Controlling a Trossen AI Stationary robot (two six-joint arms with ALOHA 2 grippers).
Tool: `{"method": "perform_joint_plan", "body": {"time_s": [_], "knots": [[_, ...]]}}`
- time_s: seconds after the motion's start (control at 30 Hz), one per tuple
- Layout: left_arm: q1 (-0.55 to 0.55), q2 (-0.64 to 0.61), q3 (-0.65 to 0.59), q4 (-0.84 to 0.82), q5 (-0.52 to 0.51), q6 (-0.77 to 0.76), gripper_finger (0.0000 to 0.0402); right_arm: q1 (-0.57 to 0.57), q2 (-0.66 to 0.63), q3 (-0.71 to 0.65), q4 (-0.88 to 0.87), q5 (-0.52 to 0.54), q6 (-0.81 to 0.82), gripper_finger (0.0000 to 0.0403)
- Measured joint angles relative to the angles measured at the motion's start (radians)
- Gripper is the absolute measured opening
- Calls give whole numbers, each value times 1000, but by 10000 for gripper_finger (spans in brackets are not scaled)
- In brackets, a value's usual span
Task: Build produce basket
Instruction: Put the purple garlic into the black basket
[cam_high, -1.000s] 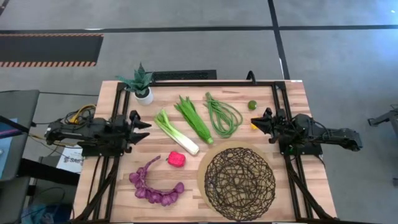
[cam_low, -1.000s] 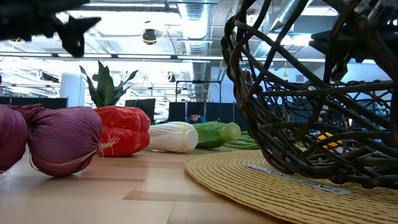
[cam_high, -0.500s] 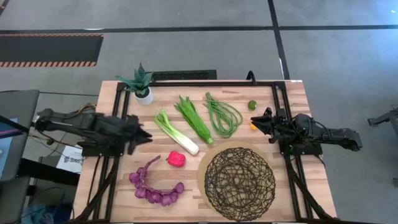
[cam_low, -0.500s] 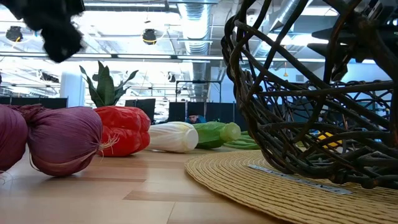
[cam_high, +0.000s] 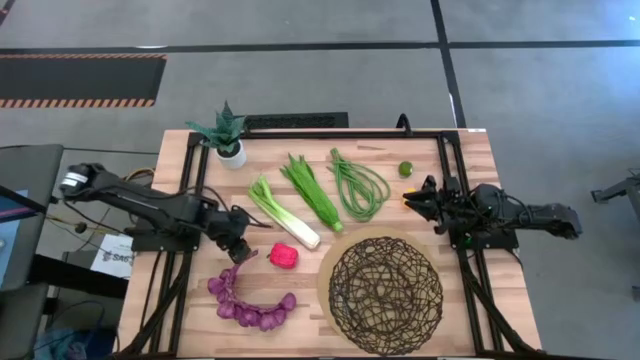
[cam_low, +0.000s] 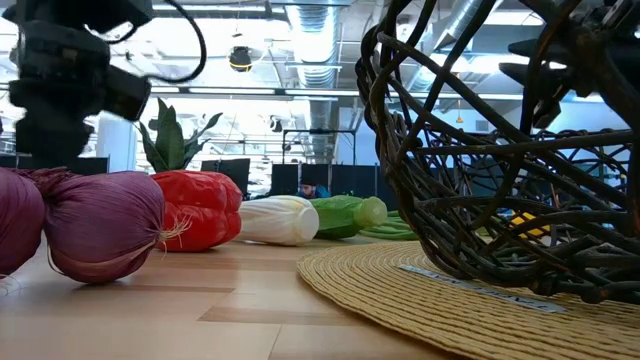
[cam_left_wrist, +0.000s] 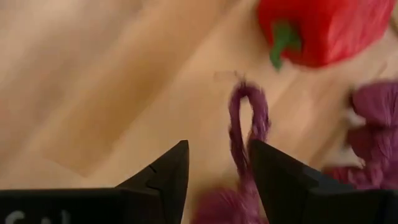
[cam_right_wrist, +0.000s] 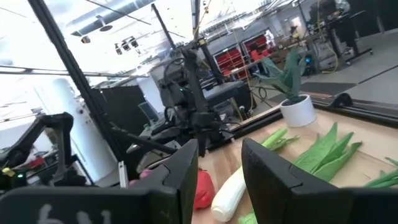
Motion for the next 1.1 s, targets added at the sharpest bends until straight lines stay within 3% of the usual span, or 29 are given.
{"method": "perform_joint_plan", "body": {"time_s": [0.1, 0.4, 0.63, 0.87, 1.1], "knots": [[-12, 47, 0, 18, 61, -11, 146, 15, 0, 0, -1, 0, 0, 145], [-33, 89, 16, 85, 103, 51, 126, 30, 0, 1, -2, 0, 0, 144], [-27, 69, 159, -57, 76, 86, 126, 30, 0, 1, 0, 0, 0, 146], [-33, 76, 170, -105, 127, 53, 126, 30, -2, 1, 0, 0, 0, 143], [-41, 91, 171, -105, 90, 106, 160, 30, -2, 1, -4, 0, -1, 146]]}}
